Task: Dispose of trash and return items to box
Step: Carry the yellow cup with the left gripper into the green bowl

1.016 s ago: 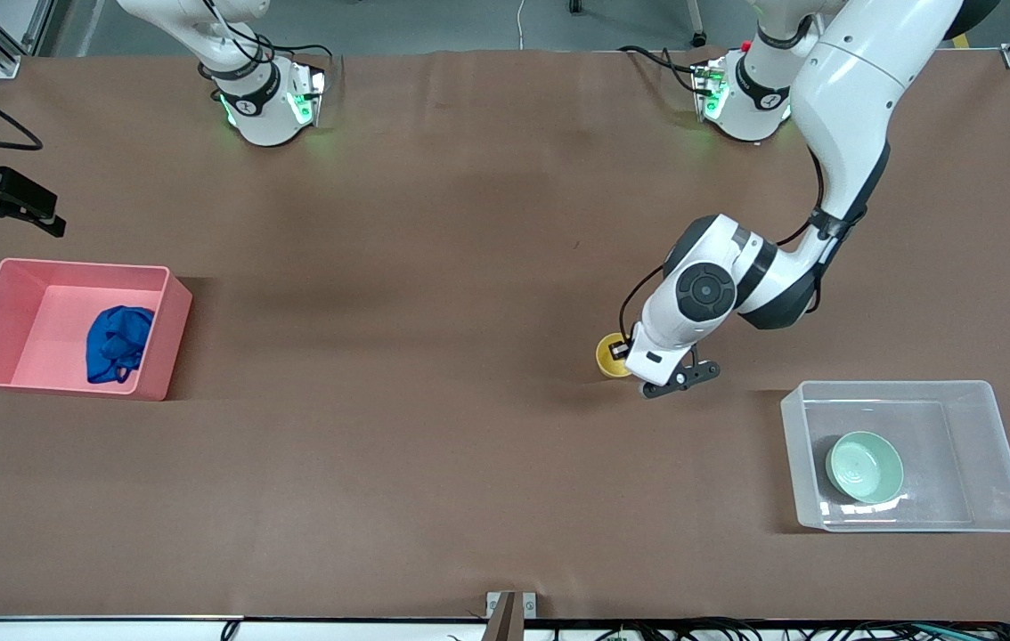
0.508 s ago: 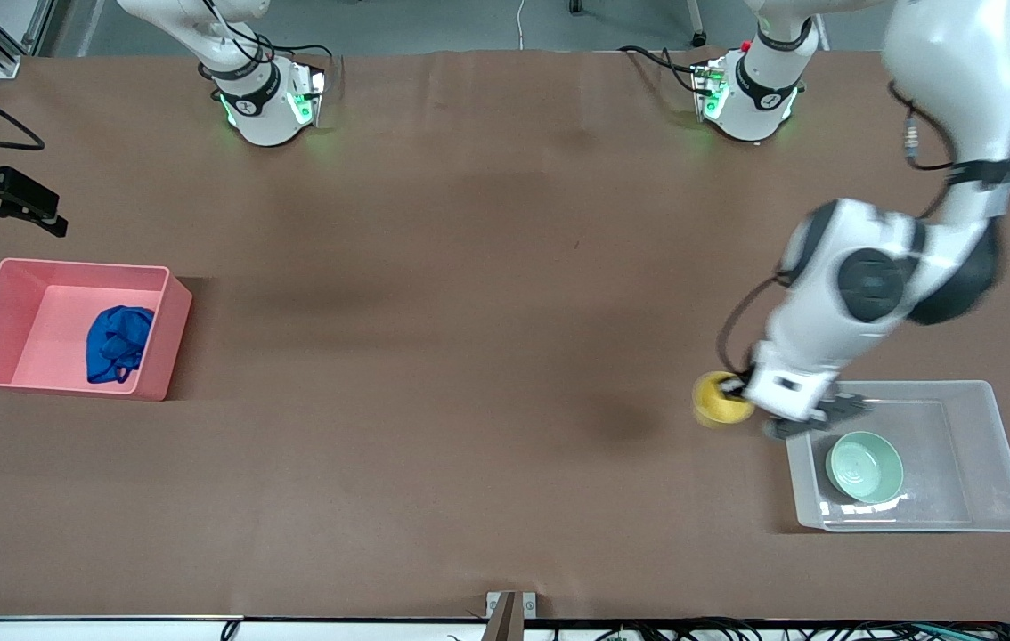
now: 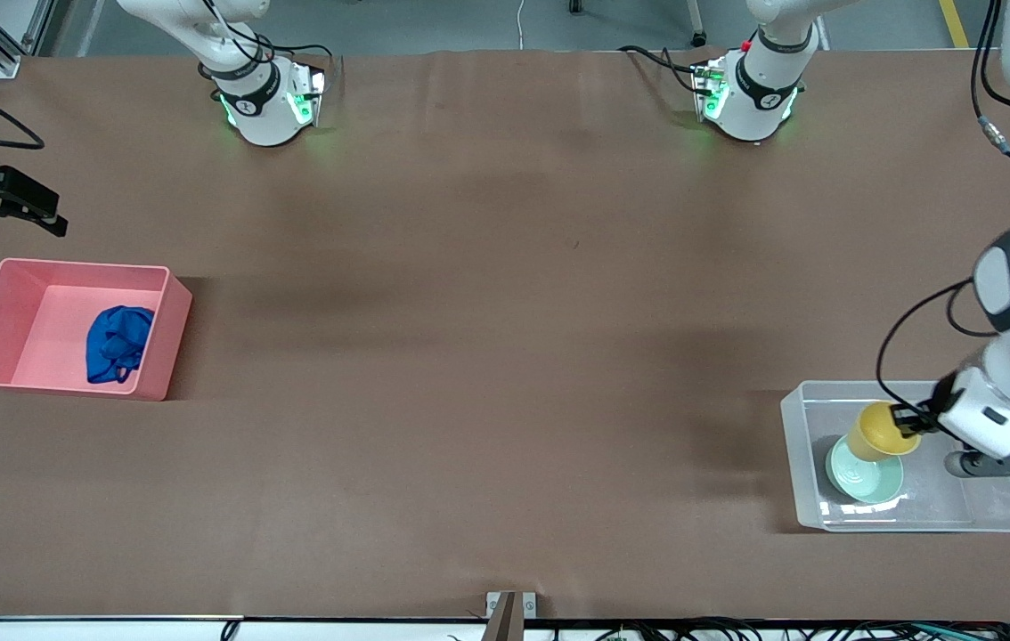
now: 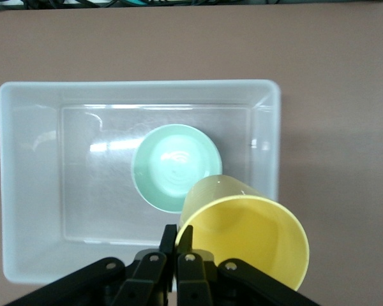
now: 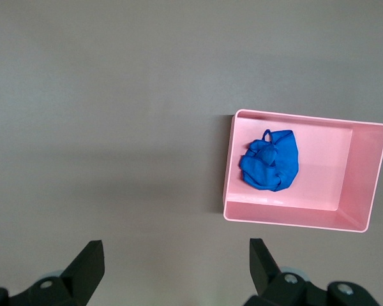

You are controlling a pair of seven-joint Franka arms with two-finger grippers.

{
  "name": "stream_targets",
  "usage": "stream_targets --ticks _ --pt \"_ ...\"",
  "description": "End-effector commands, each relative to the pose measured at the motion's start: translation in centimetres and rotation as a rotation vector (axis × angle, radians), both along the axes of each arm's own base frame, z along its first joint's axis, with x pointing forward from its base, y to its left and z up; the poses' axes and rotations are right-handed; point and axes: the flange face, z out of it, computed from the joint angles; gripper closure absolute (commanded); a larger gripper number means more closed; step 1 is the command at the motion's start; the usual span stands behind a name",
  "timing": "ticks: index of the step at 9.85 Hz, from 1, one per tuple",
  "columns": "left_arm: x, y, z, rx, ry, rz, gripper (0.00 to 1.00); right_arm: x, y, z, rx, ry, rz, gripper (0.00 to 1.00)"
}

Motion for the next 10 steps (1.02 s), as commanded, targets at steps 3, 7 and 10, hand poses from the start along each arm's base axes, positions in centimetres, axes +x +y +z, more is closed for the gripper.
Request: stream_targets --ticks 3,7,10 --pt "2.4 4.3 -5.9 0.014 -0.068 -0.096 1.0 -0.5 -1.1 0.4 0.017 0.001 0.017 0.0" --pt "2.3 5.3 -11.6 -0.063 -0.032 -0.052 1.0 -0.5 -1.5 0.3 0.017 0.002 0.016 0.0" --pt "1.9 5.1 -13.2 -0.068 -0.004 -0.055 0.97 -0.5 -1.5 0.2 0.017 0.004 0.014 0.0"
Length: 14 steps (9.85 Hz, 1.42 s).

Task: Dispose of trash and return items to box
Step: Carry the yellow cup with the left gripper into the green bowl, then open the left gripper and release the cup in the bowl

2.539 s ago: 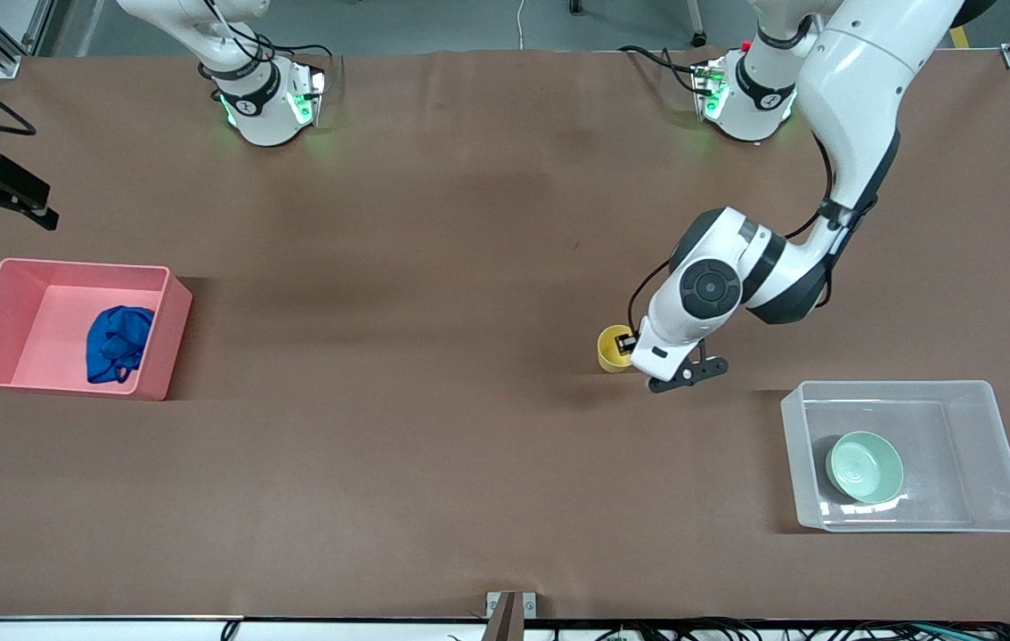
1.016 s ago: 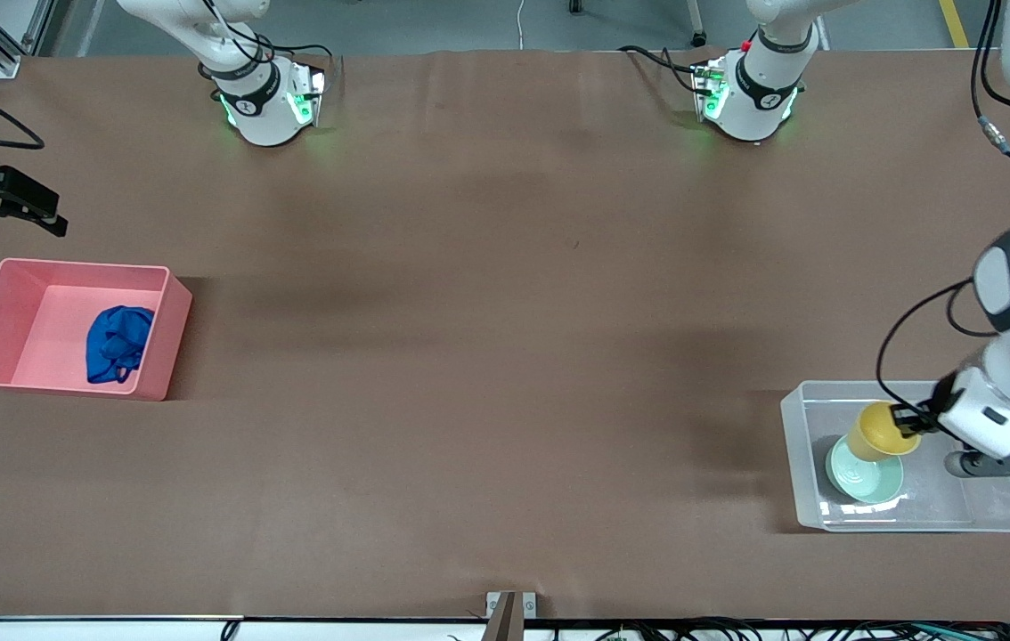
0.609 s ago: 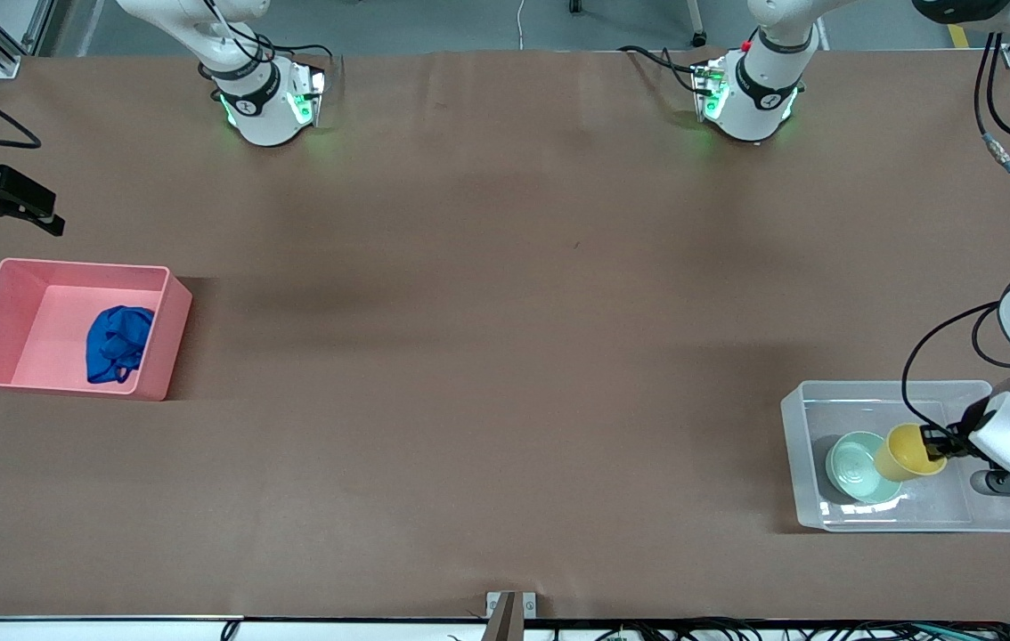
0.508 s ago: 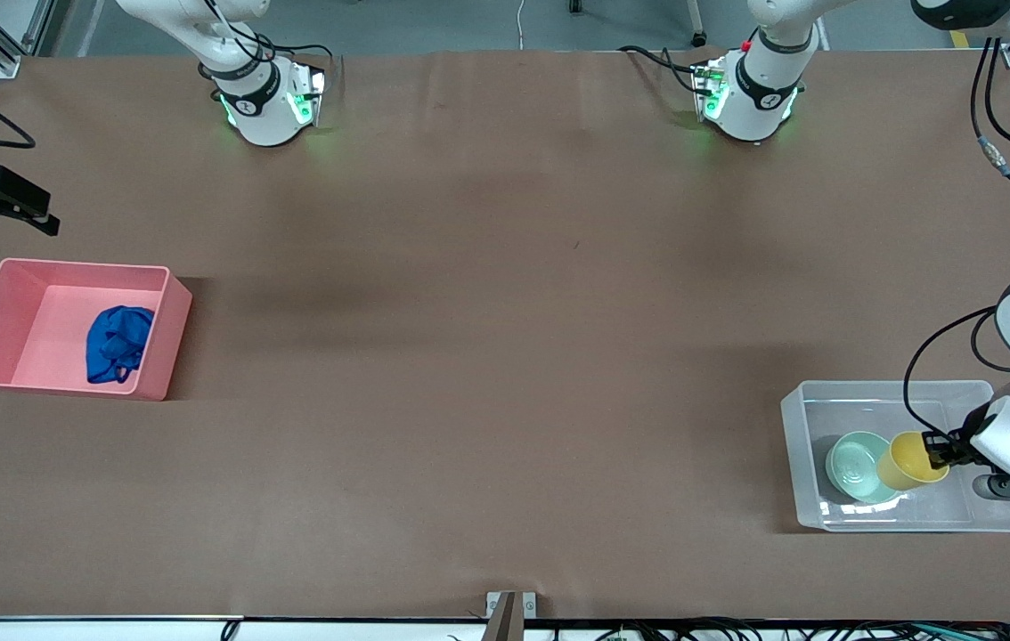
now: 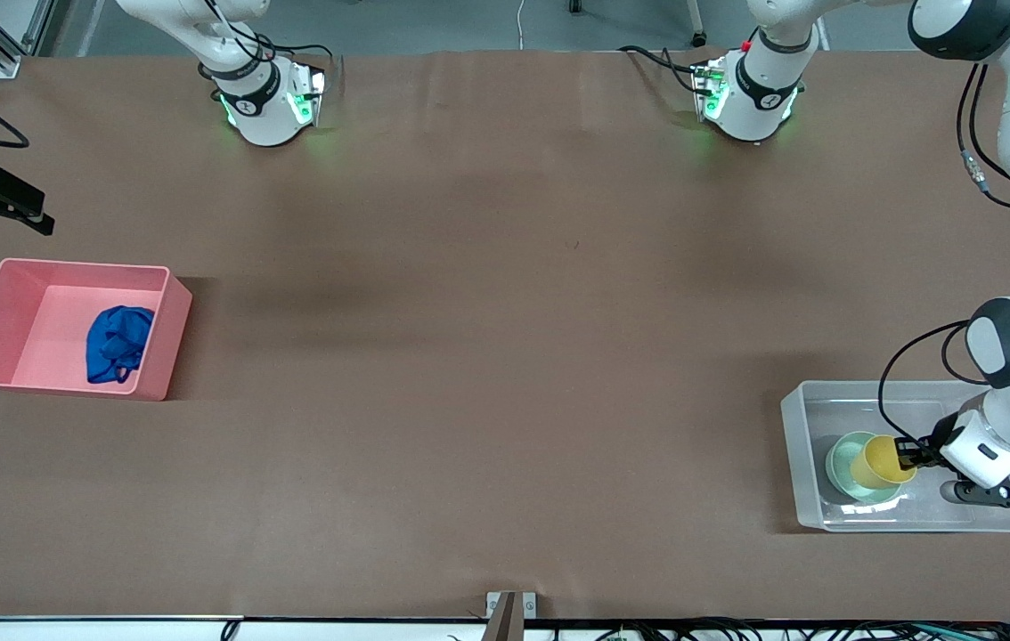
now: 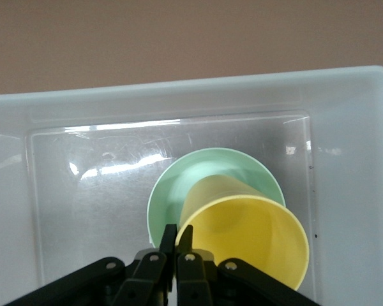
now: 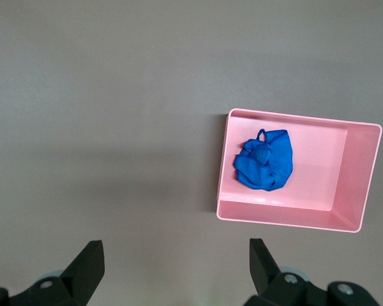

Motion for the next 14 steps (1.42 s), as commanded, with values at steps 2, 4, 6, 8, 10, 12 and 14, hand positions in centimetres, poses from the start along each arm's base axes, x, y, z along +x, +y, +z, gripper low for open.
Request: stream_targets --ticks 2,4,6,8,10,12,14 --pt "-0.2 -0.1 -2.8 -0.019 0.034 0.007 0.58 -0.4 0.0 0.3 0.015 -0.006 0.009 0.0" --pt "-0.1 0.1 -1.8 -0.02 0.026 0.017 0.0 -0.4 0.0 0.2 0.015 -0.001 0.009 0.0" --pt "-0.2 -0.3 1.9 -0.005 0.023 0.013 0.0 -0.4 0.0 0.2 0.015 -0.003 0.009 0.0" --pt "-1.3 -1.2 8.2 0.017 0.044 0.003 0.0 -0.4 0.0 0.1 0.015 -0.003 0.009 0.0" --pt "-3.2 -5.1 16.6 0.018 0.045 0.02 0.0 -0.3 -0.1 0.0 0.015 -0.001 0.006 0.0" --pt "-5.5 -11.2 23.8 0.019 0.015 0.005 0.0 -0.3 -0.2 -0.2 0.016 0.003 0.005 0.0" --pt "-8.6 -16.6 28.6 0.015 0.029 0.061 0.0 -0.3 -0.2 -0.2 0.016 0.003 0.005 0.0"
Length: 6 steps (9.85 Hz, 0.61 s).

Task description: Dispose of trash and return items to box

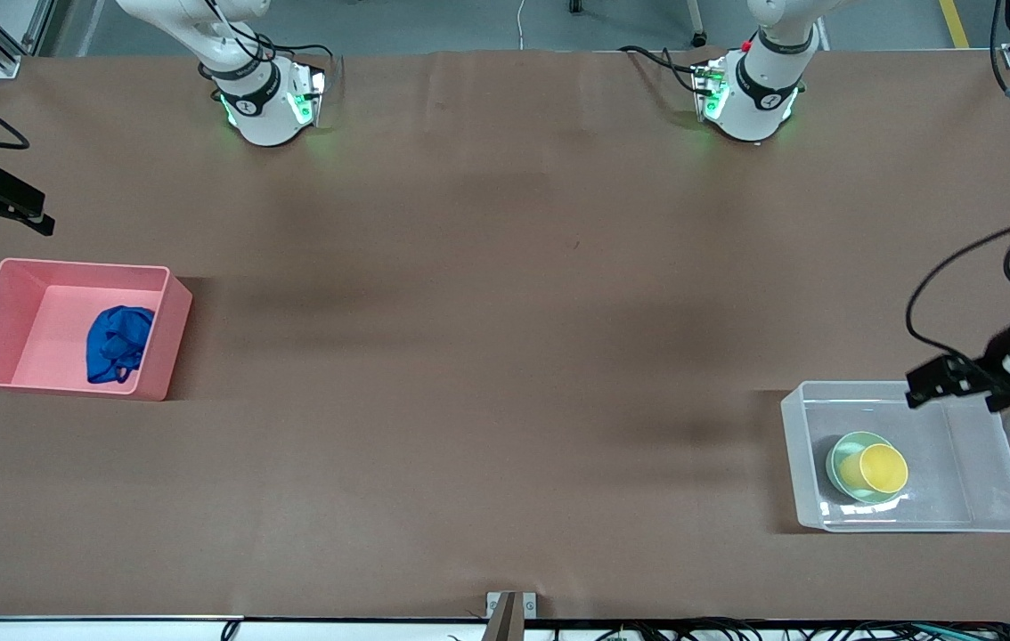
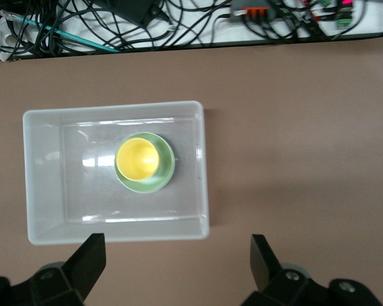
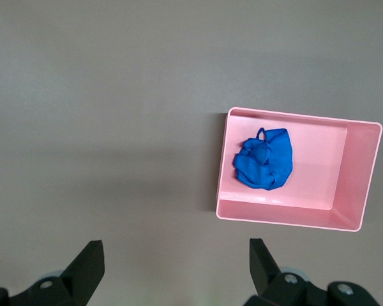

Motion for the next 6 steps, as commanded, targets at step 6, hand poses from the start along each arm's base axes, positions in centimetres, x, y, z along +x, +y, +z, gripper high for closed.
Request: stream_targets --ticks 6 --pt "-8.9 -8.5 6.8 0.061 0.107 0.095 0.0 -0.4 0.1 -0.2 0.016 0.005 0.01 0.0"
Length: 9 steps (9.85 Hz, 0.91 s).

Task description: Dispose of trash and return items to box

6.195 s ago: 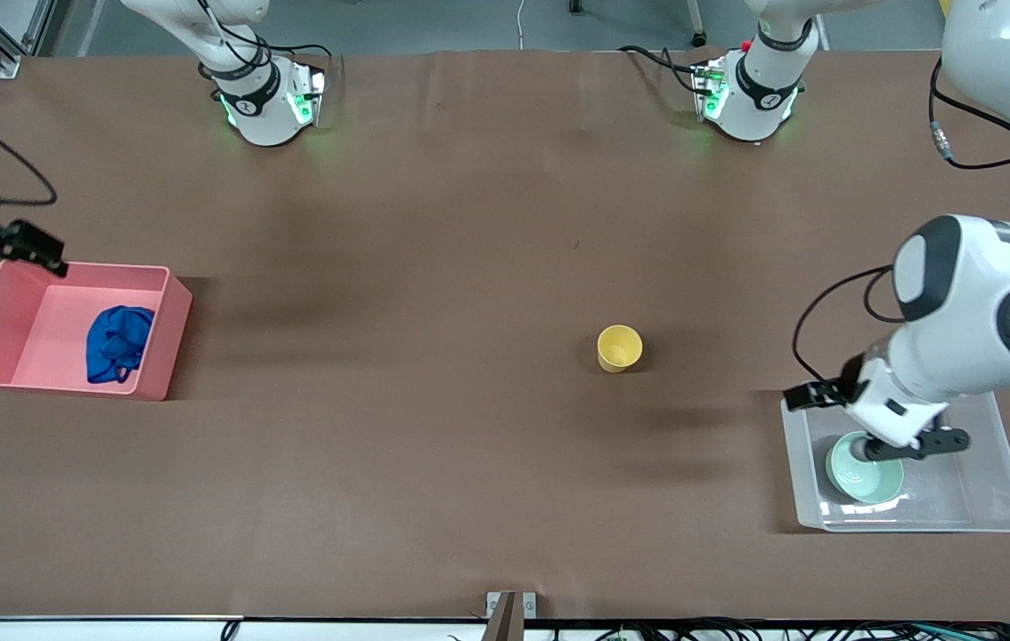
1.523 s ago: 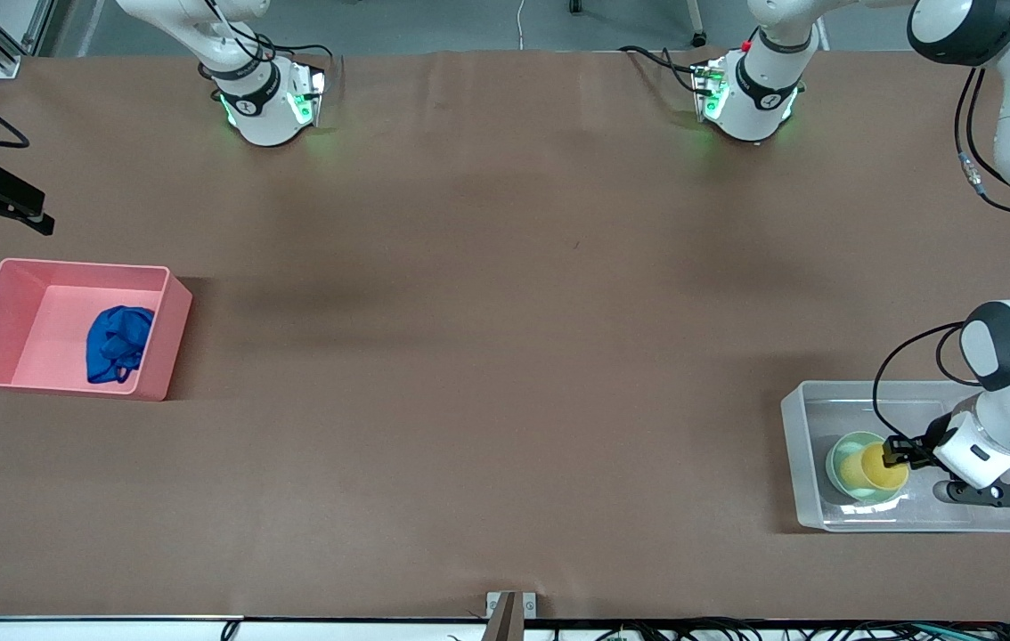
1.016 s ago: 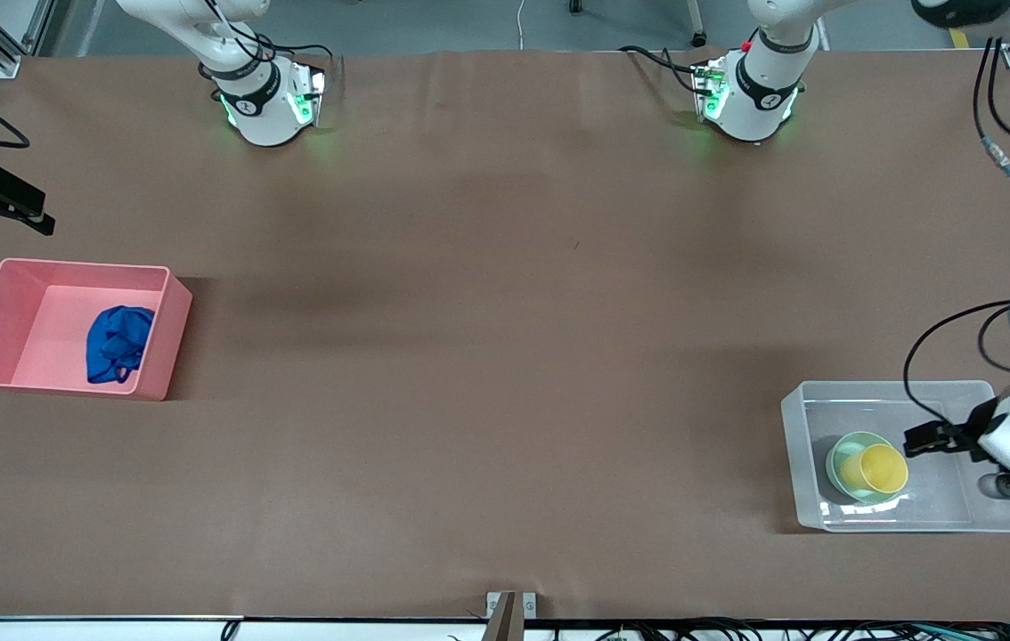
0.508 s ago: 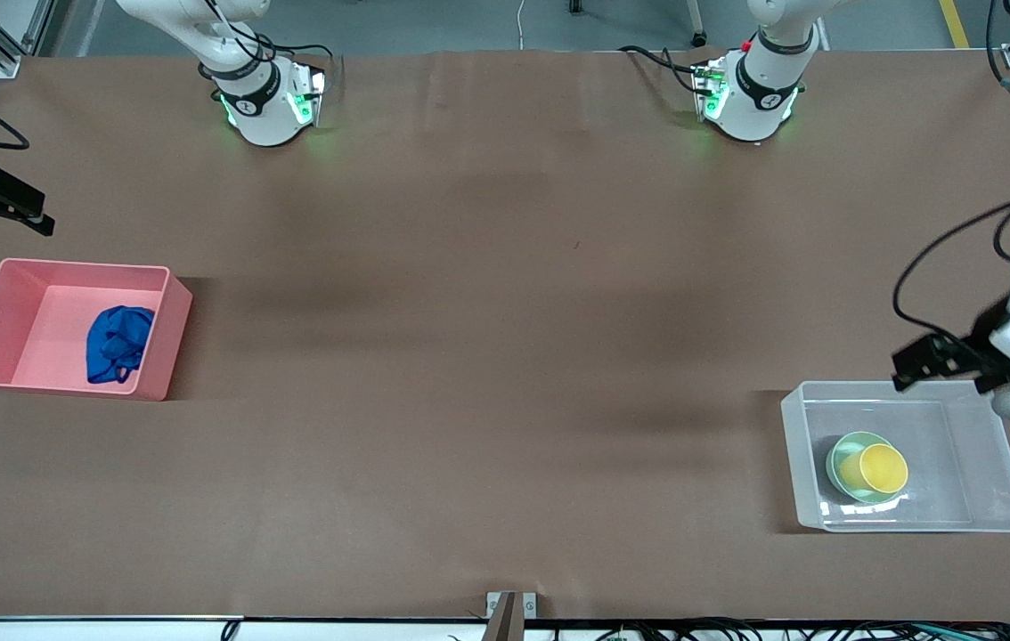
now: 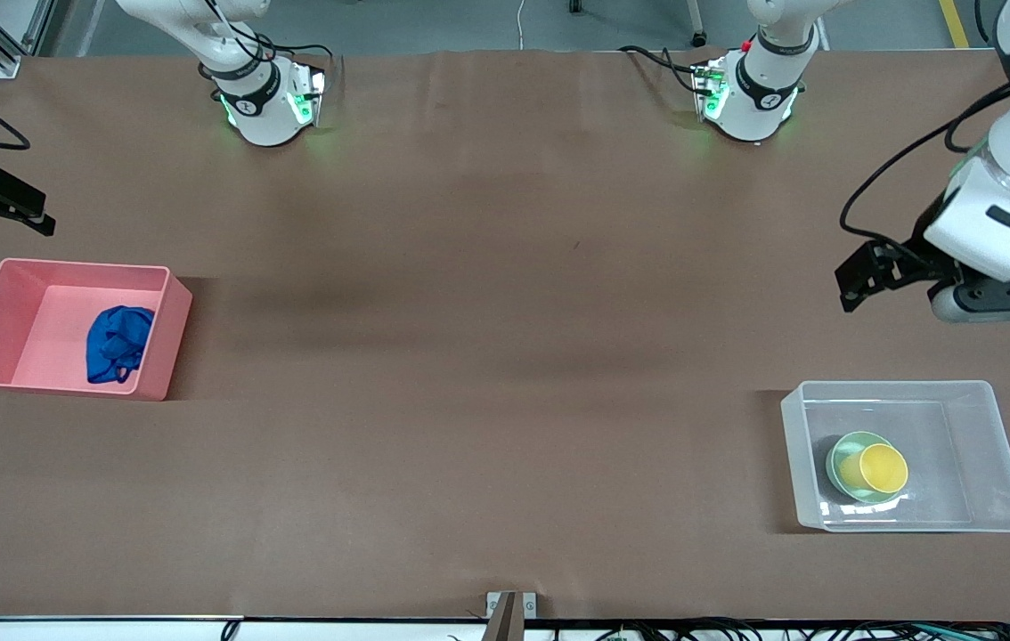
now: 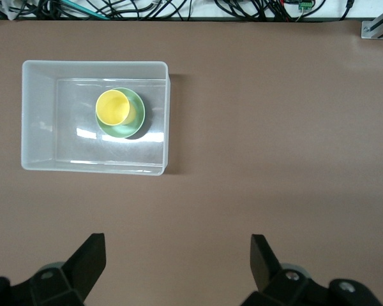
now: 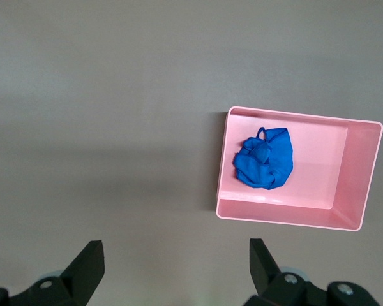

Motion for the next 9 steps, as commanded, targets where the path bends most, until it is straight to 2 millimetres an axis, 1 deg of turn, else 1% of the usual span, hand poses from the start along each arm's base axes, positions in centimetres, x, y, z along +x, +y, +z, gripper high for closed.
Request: stream_targets --ticks 1,2,3,4,5,6,7,8,9 --pt "-2.0 0.8 -0.6 -0.006 0.071 0.049 0.0 -0.4 0.1 0.0 0.016 0.002 0.009 0.0" --pt "-3.6 0.5 -0.1 -0.019 0.075 0.06 0.0 -0.4 0.1 -0.1 0.016 0.004 0.009 0.0" --pt "-4.6 0.4 -0.3 -0.005 0.085 0.05 0.0 -0.4 0.1 0.0 0.016 0.004 0.009 0.0" --pt "-5.4 1.0 -0.3 0.004 0.088 0.044 0.0 -0.5 0.1 -0.1 0.016 0.007 0.009 0.0" --pt "-5.7 1.1 -0.1 0.008 0.087 0.045 0.0 -0.5 0.1 -0.1 0.016 0.007 0.009 0.0" --pt "-5.8 2.0 0.2 0.007 0.083 0.036 0.0 -0.5 0.1 -0.1 0.016 0.007 0.009 0.0" --pt "-5.9 2.6 -0.3 0.011 0.089 -0.027 0.0 -0.5 0.1 -0.1 0.016 0.007 0.009 0.0" --pt "-6.3 3.9 -0.7 0.01 0.085 -0.048 0.0 -0.4 0.1 -0.1 0.016 0.005 0.009 0.0" --pt "-7.4 4.9 -1.4 -0.029 0.103 -0.024 0.0 -0.4 0.1 -0.1 0.016 0.007 0.009 0.0"
